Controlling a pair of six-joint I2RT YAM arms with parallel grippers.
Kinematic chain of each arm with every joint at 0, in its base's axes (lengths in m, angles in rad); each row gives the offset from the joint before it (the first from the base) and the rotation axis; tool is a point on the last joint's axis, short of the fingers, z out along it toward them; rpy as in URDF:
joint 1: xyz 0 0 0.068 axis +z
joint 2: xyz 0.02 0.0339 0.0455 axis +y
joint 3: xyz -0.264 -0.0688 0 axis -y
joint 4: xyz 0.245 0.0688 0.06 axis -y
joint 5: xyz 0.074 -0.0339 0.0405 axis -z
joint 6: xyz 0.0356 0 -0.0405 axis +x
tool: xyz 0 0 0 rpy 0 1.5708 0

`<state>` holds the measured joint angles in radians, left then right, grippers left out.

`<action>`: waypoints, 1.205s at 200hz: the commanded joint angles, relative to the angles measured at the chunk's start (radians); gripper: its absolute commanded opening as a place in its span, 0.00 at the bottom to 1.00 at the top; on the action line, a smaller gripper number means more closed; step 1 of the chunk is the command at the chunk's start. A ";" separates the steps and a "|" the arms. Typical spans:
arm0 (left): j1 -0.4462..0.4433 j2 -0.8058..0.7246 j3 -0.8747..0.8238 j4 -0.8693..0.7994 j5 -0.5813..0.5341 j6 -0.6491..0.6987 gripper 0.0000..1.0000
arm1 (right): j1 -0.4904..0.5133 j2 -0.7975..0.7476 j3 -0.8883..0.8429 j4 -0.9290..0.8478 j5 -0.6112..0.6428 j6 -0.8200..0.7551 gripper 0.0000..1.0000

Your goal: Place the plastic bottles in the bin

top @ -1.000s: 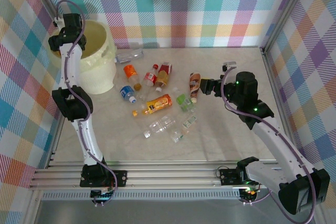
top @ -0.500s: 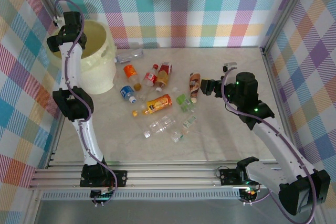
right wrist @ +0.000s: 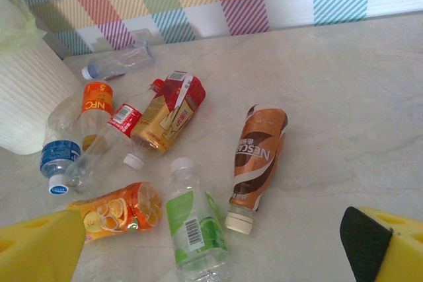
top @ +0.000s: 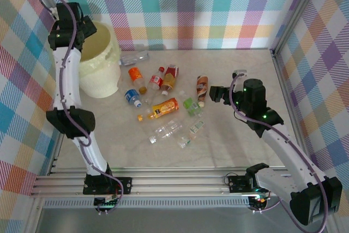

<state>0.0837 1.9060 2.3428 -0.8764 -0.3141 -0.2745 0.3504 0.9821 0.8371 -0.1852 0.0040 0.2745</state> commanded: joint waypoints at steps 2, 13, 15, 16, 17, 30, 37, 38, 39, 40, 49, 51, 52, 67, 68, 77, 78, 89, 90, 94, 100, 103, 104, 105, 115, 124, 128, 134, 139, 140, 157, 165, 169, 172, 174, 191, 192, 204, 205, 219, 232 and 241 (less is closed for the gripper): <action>-0.026 -0.133 -0.151 0.106 0.167 -0.065 1.00 | 0.000 -0.015 -0.015 0.010 0.025 0.023 1.00; -0.038 -0.199 -0.246 0.157 0.232 -0.083 1.00 | 0.001 -0.014 -0.022 0.016 0.025 0.031 1.00; -0.039 -0.211 -0.262 0.164 0.247 -0.084 1.00 | 0.001 -0.014 -0.024 0.015 0.026 0.032 1.00; -0.041 -0.217 -0.270 0.170 0.254 -0.086 1.00 | 0.001 -0.014 -0.024 0.016 0.026 0.033 1.00; -0.042 -0.222 -0.279 0.175 0.260 -0.086 1.00 | 0.001 -0.014 -0.025 0.017 0.025 0.034 1.00; -0.066 -0.295 -0.377 0.225 0.324 -0.095 1.00 | 0.001 -0.009 -0.032 0.015 0.041 0.055 1.00; -0.079 -0.332 -0.426 0.247 0.356 -0.094 1.00 | 0.000 -0.007 -0.032 0.008 0.054 0.075 1.00; -0.082 -0.337 -0.433 0.251 0.362 -0.094 1.00 | 0.000 -0.006 -0.034 0.008 0.055 0.077 1.00; -0.084 -0.342 -0.439 0.254 0.370 -0.094 1.00 | 0.000 -0.006 -0.033 0.007 0.056 0.079 1.00; -0.086 -0.346 -0.442 0.257 0.376 -0.094 1.00 | 0.000 -0.006 -0.035 0.006 0.057 0.080 1.00; -0.107 -0.393 -0.505 0.284 0.430 -0.083 1.00 | 0.000 -0.005 -0.043 0.003 0.064 0.094 1.00; -0.112 -0.403 -0.518 0.291 0.446 -0.078 1.00 | 0.000 -0.005 -0.044 0.004 0.066 0.096 1.00; -0.114 -0.409 -0.525 0.295 0.454 -0.075 1.00 | -0.001 -0.005 -0.045 0.003 0.067 0.098 1.00; -0.151 -0.491 -0.631 0.343 0.545 -0.046 1.00 | -0.001 -0.006 -0.057 -0.006 0.092 0.122 1.00; -0.154 -0.497 -0.638 0.345 0.551 -0.045 1.00 | -0.001 -0.006 -0.057 -0.007 0.095 0.125 1.00; -0.183 -0.550 -0.708 0.377 0.583 -0.024 1.00 | -0.001 -0.008 -0.063 -0.015 0.112 0.140 1.00; -0.186 -0.554 -0.716 0.380 0.586 -0.022 1.00 | 0.000 -0.008 -0.063 -0.016 0.114 0.141 1.00; -0.224 -0.610 -0.794 0.394 0.604 0.003 1.00 | 0.000 -0.010 -0.070 -0.021 0.132 0.152 1.00; -0.229 -0.614 -0.801 0.394 0.605 0.006 1.00 | -0.001 -0.010 -0.070 -0.022 0.134 0.153 1.00; -0.246 -0.633 -0.825 0.395 0.608 0.014 1.00 | 0.000 -0.010 -0.071 -0.025 0.140 0.158 1.00; -0.270 -0.660 -0.870 0.392 0.606 0.020 1.00 | -0.001 -0.010 -0.073 -0.026 0.147 0.162 1.00; -0.281 -0.672 -0.892 0.393 0.603 0.022 1.00 | -0.001 -0.010 -0.074 -0.026 0.148 0.164 1.00; -0.286 -0.676 -0.900 0.393 0.602 0.022 1.00 | -0.001 -0.009 -0.074 -0.026 0.148 0.166 1.00; -0.291 -0.681 -0.903 0.393 0.602 0.023 1.00 | -0.001 -0.008 -0.075 -0.026 0.148 0.166 1.00; -0.336 -0.721 -0.985 0.400 0.599 0.032 1.00 | -0.001 -0.007 -0.078 -0.026 0.149 0.170 1.00; -0.388 -0.753 -1.048 0.395 0.575 0.053 1.00 | -0.001 -0.002 -0.077 -0.027 0.144 0.176 1.00; -0.412 -0.767 -1.076 0.392 0.557 0.062 1.00 | -0.001 0.000 -0.076 -0.027 0.140 0.178 1.00; -0.447 -0.786 -1.115 0.390 0.529 0.078 1.00 | -0.001 0.004 -0.076 -0.027 0.132 0.179 1.00; -0.479 -0.799 -1.146 0.386 0.500 0.092 1.00 | -0.001 0.008 -0.076 -0.027 0.126 0.180 1.00; -0.486 -0.802 -1.149 0.386 0.494 0.096 1.00 | -0.001 0.008 -0.076 -0.027 0.124 0.180 1.00; -0.587 -0.814 -1.228 0.353 0.388 0.130 1.00 | -0.001 0.023 -0.071 -0.032 0.110 0.180 1.00; -0.633 -0.801 -1.244 0.321 0.343 0.153 0.99 | -0.001 0.030 -0.067 -0.028 0.107 0.181 1.00; -0.663 -0.792 -1.249 0.307 0.319 0.164 0.98 | -0.001 0.032 -0.066 -0.027 0.105 0.183 1.00; -0.682 -0.783 -1.253 0.297 0.298 0.175 0.97 | -0.001 0.035 -0.064 -0.026 0.104 0.183 1.00; -0.695 -0.777 -1.255 0.289 0.284 0.181 0.97 | -0.001 0.038 -0.064 -0.024 0.103 0.184 1.00; -0.780 -0.718 -1.276 0.269 0.208 0.212 0.93 | -0.001 0.049 -0.057 -0.014 0.094 0.189 1.00; -0.785 -0.714 -1.276 0.270 0.206 0.214 0.93 | -0.001 0.050 -0.056 -0.014 0.095 0.190 1.00; -0.827 -0.660 -1.286 0.276 0.187 0.227 0.92 | -0.002 0.057 -0.051 -0.008 0.088 0.196 1.00; -0.832 -0.656 -1.286 0.277 0.184 0.229 0.92 | -0.001 0.057 -0.051 -0.008 0.088 0.196 1.00; -0.879 -0.579 -1.274 0.267 0.167 0.258 0.92 | -0.001 0.063 -0.051 -0.002 0.076 0.197 1.00; -0.911 -0.498 -1.250 0.255 0.180 0.289 0.92 | -0.001 0.064 -0.053 0.006 0.053 0.178 1.00; -0.931 -0.440 -1.231 0.239 0.171 0.308 0.91 | -0.002 0.063 -0.053 0.006 0.039 0.163 1.00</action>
<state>-0.7929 1.3598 1.0771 -0.5793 -0.0891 -0.0498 0.3500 1.0447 0.7647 -0.2039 0.0906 0.4564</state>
